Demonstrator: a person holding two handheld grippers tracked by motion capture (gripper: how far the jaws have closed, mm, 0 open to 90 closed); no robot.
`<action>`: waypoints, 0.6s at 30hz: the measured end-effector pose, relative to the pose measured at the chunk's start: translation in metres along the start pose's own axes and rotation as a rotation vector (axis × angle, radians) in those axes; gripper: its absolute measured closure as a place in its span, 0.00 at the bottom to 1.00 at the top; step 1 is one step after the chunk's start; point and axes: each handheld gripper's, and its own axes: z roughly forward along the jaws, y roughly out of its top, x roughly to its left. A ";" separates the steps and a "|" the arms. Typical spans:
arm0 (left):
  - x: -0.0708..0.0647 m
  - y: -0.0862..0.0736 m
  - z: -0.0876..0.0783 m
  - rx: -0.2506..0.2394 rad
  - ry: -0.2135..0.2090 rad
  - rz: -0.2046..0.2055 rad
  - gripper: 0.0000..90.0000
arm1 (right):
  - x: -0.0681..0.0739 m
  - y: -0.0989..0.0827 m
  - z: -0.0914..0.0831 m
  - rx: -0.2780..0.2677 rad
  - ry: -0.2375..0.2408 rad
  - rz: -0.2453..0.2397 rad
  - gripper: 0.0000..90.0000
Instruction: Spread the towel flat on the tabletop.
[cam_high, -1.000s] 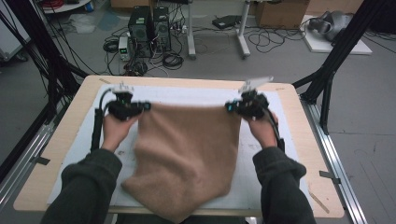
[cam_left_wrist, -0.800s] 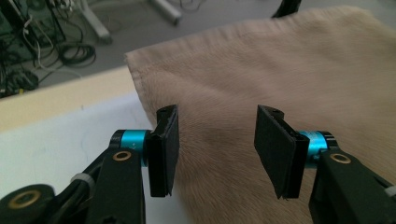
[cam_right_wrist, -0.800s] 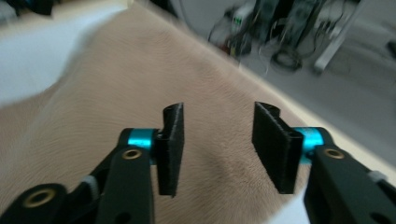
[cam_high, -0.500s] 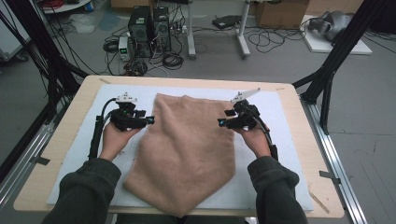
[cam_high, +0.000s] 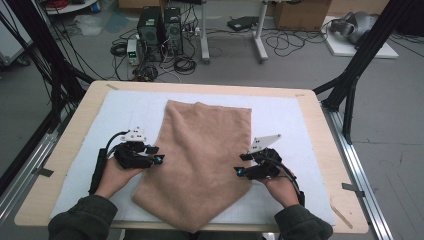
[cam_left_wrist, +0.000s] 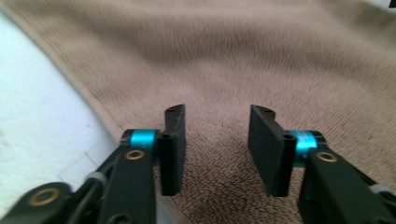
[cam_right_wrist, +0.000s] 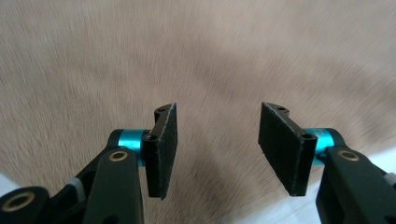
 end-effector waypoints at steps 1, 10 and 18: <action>0.001 -0.002 0.003 0.014 0.002 0.001 0.76 | 0.000 -0.004 0.004 0.009 0.009 0.010 0.55; 0.004 -0.007 0.012 0.045 0.019 0.001 0.99 | -0.010 -0.014 0.017 0.033 0.044 0.033 0.95; 0.011 -0.002 0.003 -0.084 0.091 -0.076 0.99 | -0.023 0.005 0.002 0.016 -0.025 0.027 0.96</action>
